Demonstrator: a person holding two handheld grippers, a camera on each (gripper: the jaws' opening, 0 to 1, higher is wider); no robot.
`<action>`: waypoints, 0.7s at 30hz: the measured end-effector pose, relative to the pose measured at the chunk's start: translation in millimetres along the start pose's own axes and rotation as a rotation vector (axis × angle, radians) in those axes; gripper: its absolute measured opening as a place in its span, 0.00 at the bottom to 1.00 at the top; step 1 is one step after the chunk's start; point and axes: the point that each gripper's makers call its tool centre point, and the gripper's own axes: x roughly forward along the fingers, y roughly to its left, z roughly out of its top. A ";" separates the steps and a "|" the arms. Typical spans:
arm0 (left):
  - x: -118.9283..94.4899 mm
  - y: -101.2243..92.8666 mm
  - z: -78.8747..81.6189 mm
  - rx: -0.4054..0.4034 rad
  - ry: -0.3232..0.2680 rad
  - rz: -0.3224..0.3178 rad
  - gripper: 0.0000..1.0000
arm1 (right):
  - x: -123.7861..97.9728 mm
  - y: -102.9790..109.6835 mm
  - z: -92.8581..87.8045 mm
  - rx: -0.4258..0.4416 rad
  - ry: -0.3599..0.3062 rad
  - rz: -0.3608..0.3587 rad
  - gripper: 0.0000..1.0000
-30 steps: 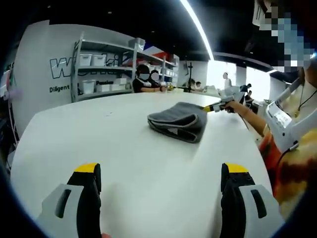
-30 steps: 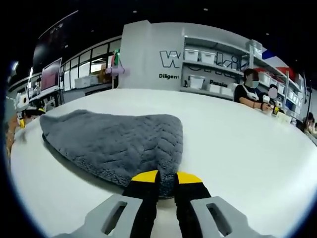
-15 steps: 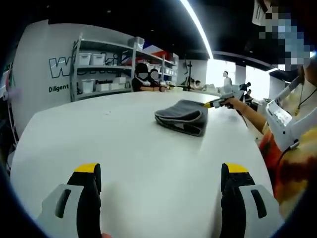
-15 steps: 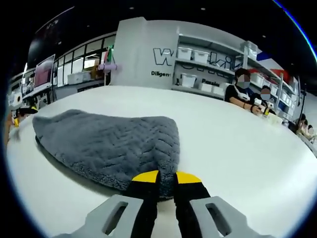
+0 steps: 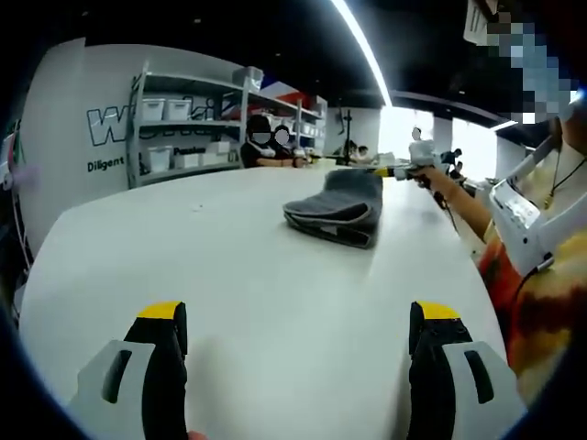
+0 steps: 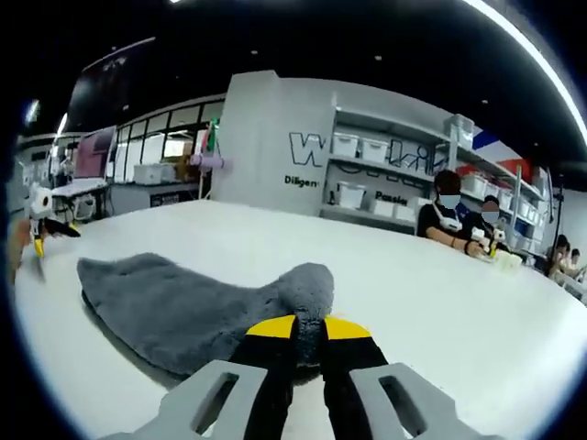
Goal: Fold the towel on the table until its edges align and the towel forms a compact rectangular stack.
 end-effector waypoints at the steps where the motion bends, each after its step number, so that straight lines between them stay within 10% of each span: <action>1: 0.1 -0.3 -0.3 0.002 0.002 -0.001 0.99 | -0.2 1.8 3.0 0.001 -0.009 0.006 0.05; 21: -4.2 3.6 4.1 0.010 -0.007 0.000 0.99 | -6.1 100.8 110.0 -0.125 -0.258 0.194 0.05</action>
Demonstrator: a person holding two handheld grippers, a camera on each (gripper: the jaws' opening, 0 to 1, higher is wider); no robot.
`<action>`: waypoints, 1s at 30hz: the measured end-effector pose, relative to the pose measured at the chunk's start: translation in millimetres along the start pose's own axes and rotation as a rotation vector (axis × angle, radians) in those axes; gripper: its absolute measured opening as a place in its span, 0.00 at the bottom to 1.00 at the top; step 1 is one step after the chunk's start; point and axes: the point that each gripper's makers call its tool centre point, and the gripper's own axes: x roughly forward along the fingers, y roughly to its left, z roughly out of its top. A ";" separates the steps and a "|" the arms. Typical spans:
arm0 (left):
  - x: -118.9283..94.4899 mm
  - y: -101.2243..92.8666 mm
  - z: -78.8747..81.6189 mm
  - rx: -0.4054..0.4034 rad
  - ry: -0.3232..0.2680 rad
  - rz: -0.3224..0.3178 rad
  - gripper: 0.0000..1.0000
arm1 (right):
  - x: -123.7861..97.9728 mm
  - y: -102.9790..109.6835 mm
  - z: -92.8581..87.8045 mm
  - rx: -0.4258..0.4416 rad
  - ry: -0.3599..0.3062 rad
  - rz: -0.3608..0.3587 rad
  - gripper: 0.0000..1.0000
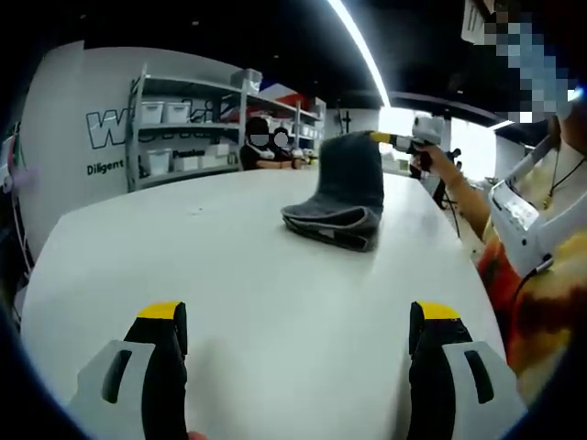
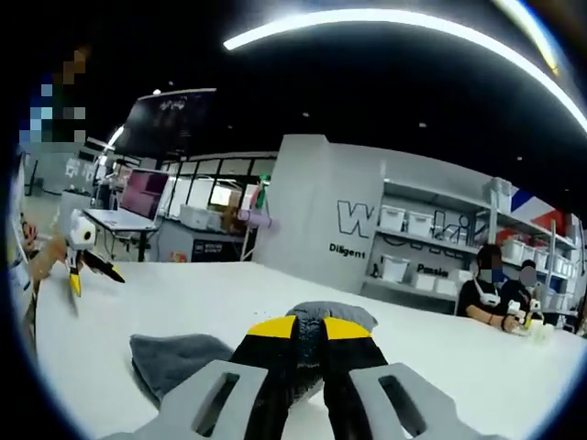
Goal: Fold the towel on the table until its edges align and the towel forms a compact rectangular stack.
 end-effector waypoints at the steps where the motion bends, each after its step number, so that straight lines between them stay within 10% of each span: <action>1: 0.1 0.0 -0.1 0.001 0.001 0.001 0.99 | 1.0 4.0 2.4 -0.005 -0.004 0.011 0.05; 16: -0.1 2.1 0.2 0.005 0.004 0.003 0.99 | 21.0 90.7 12.0 -0.254 0.044 0.245 0.05; 30: 4.1 -1.8 -1.2 0.004 0.007 0.005 0.99 | 29.3 175.9 -32.7 -0.510 0.253 0.494 0.06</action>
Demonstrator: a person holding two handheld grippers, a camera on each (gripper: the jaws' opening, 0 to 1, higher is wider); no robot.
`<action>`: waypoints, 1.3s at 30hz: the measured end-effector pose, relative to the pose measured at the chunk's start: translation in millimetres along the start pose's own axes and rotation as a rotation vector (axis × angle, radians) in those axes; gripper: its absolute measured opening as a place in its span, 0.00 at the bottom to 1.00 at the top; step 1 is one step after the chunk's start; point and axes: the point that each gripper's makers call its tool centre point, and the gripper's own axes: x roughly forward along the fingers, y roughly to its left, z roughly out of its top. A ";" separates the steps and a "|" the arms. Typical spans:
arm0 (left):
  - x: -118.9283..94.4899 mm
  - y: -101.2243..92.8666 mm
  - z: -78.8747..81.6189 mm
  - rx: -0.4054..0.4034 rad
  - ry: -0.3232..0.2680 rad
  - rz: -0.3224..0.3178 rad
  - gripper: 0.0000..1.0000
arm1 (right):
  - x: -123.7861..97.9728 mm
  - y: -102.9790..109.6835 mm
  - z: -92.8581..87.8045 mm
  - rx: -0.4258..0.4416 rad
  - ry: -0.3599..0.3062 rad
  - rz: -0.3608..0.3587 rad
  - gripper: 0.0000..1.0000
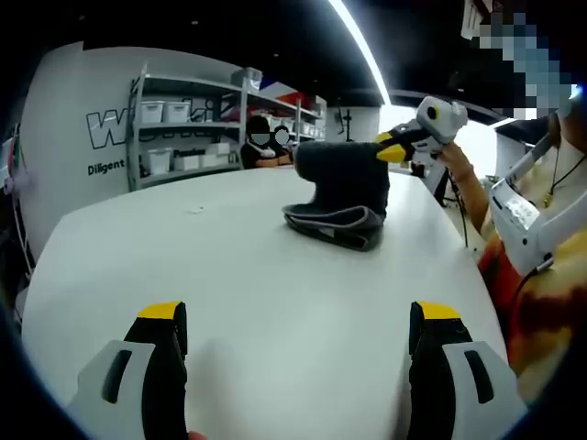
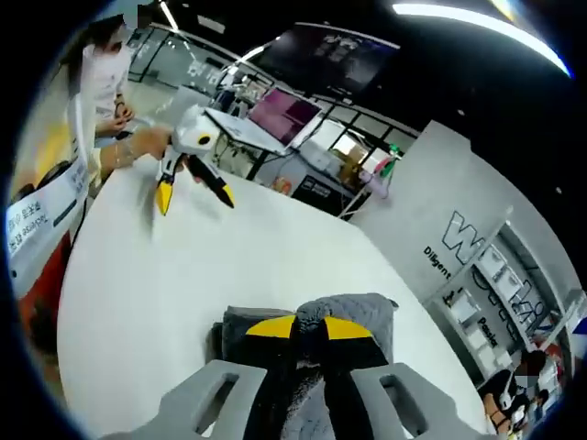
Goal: Fold the towel on the table until its edges align and the towel forms a compact rectangular stack.
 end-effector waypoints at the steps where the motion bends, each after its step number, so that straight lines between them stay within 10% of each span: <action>1: -0.1 0.1 0.0 0.000 0.000 0.000 0.99 | 5.1 6.0 -0.2 -0.008 0.005 0.015 0.06; 19: -0.1 -2.5 -3.8 -0.007 0.005 -0.001 0.99 | 62.3 78.7 -29.9 0.032 0.047 0.188 0.10; 28: -0.1 -4.3 -1.8 -0.012 -0.004 -0.012 0.99 | 47.2 66.7 -10.0 0.243 -0.103 0.188 0.26; 39: -2.0 -2.2 -0.8 -0.004 -0.001 -0.012 0.99 | 22.6 -8.8 -19.6 0.513 -0.219 -0.014 0.43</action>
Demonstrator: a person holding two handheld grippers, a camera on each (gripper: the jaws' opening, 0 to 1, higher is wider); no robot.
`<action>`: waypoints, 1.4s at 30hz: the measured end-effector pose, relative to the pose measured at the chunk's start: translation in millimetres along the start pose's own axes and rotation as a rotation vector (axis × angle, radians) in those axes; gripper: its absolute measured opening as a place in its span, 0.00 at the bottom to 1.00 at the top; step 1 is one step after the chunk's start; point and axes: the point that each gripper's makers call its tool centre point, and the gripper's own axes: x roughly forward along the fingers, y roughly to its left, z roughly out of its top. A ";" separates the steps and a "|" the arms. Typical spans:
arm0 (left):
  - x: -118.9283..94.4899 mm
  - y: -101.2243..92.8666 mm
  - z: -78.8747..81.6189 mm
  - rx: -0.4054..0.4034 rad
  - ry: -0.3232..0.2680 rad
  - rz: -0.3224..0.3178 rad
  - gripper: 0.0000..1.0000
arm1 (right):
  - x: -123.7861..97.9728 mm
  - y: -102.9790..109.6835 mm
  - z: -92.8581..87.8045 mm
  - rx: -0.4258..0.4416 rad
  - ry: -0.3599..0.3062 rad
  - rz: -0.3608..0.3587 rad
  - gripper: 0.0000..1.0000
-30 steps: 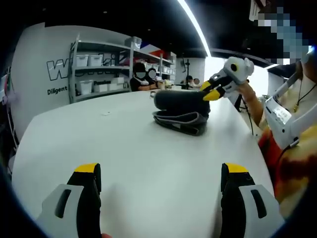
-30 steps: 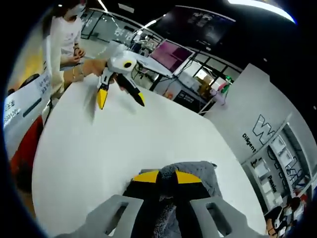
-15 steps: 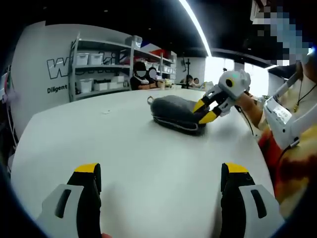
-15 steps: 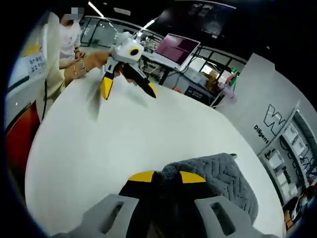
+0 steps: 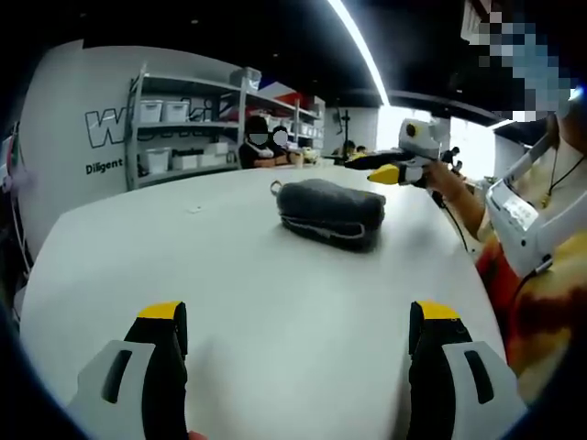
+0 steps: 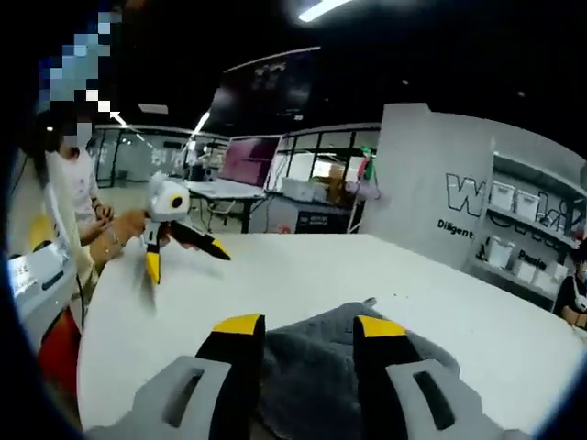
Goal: Fold the towel on the table until its edges align and the towel forms a compact rectangular stack.
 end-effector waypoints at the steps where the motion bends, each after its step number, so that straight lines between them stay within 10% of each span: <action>1: 0.0 0.0 -0.2 0.000 0.001 0.000 0.99 | 0.2 -6.0 -4.1 0.012 0.012 -0.011 0.47; 9: 0.1 1.5 -1.7 -0.002 0.006 0.002 0.99 | 11.4 -16.1 -29.9 0.057 0.071 -0.021 0.98; 25: 2.7 1.3 -5.1 -0.003 0.021 0.007 0.99 | 28.1 -20.8 -66.8 0.197 0.135 0.002 1.00; 42: 3.9 1.0 -5.9 -0.022 0.017 -0.003 0.99 | 27.1 -21.9 -68.5 0.224 0.091 -0.014 1.00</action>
